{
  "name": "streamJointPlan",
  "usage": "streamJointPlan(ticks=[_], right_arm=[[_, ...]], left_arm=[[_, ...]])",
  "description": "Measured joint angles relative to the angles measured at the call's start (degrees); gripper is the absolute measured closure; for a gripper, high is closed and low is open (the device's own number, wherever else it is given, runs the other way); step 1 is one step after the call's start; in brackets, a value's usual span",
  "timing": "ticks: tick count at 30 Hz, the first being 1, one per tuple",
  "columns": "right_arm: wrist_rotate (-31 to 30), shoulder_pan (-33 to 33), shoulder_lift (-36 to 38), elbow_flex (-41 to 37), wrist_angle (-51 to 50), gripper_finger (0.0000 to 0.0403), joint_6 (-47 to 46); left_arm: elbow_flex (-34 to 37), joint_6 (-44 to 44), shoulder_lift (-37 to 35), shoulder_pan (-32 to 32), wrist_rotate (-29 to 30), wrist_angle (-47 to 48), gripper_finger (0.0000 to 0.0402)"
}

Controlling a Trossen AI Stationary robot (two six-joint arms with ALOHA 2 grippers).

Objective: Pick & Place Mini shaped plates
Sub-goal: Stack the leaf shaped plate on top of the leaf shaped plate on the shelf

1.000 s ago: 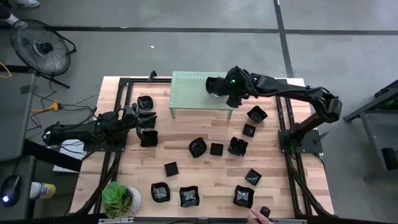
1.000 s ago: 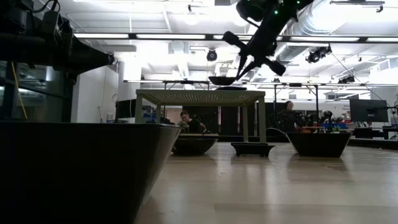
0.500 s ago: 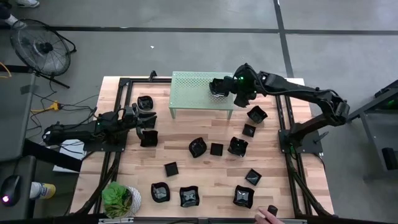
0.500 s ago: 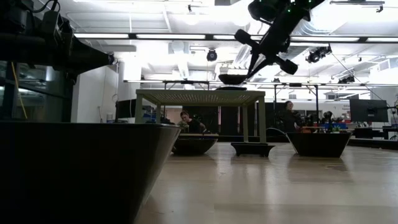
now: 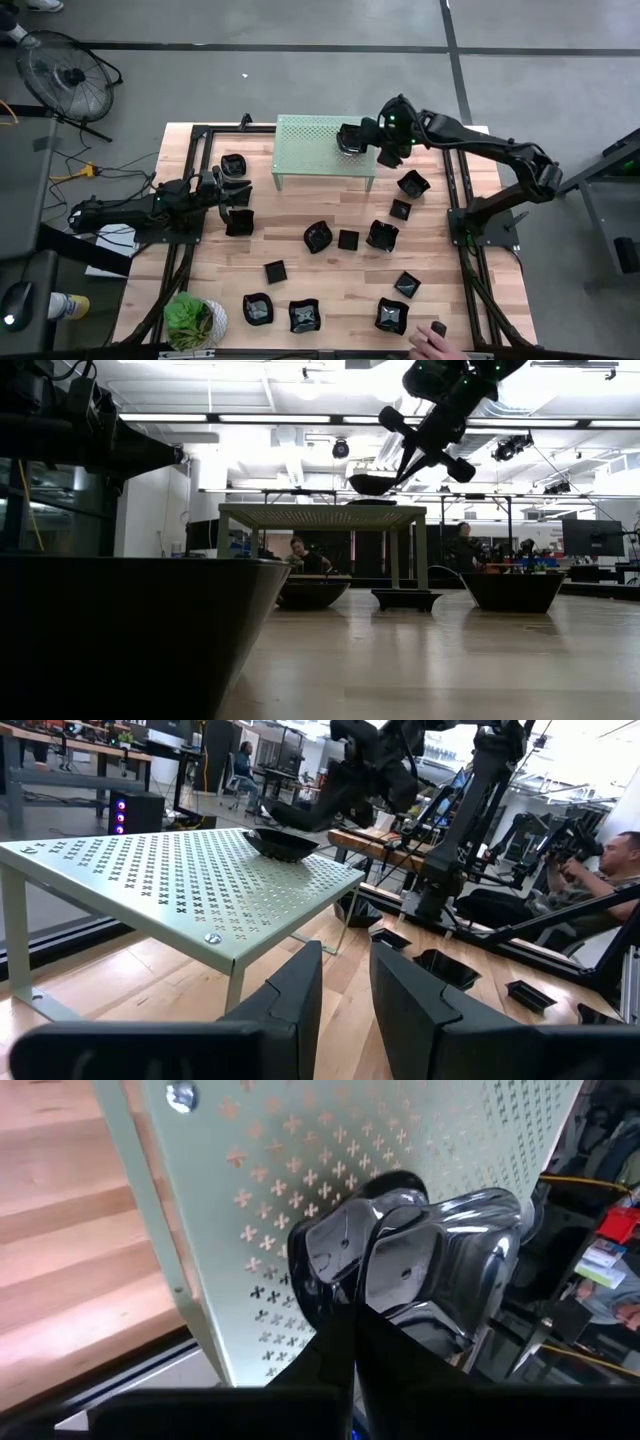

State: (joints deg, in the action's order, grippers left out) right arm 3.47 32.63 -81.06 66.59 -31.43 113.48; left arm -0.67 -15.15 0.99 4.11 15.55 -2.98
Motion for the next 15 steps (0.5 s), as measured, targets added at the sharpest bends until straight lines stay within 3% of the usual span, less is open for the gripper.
streamJointPlan(ticks=[15], right_arm=[[-0.5,0.4,-2.2,0.0,-0.4,0.0403,-0.7]], left_arm=[[0.0,0.0,0.0,0.0,0.0,0.0,0.0316]])
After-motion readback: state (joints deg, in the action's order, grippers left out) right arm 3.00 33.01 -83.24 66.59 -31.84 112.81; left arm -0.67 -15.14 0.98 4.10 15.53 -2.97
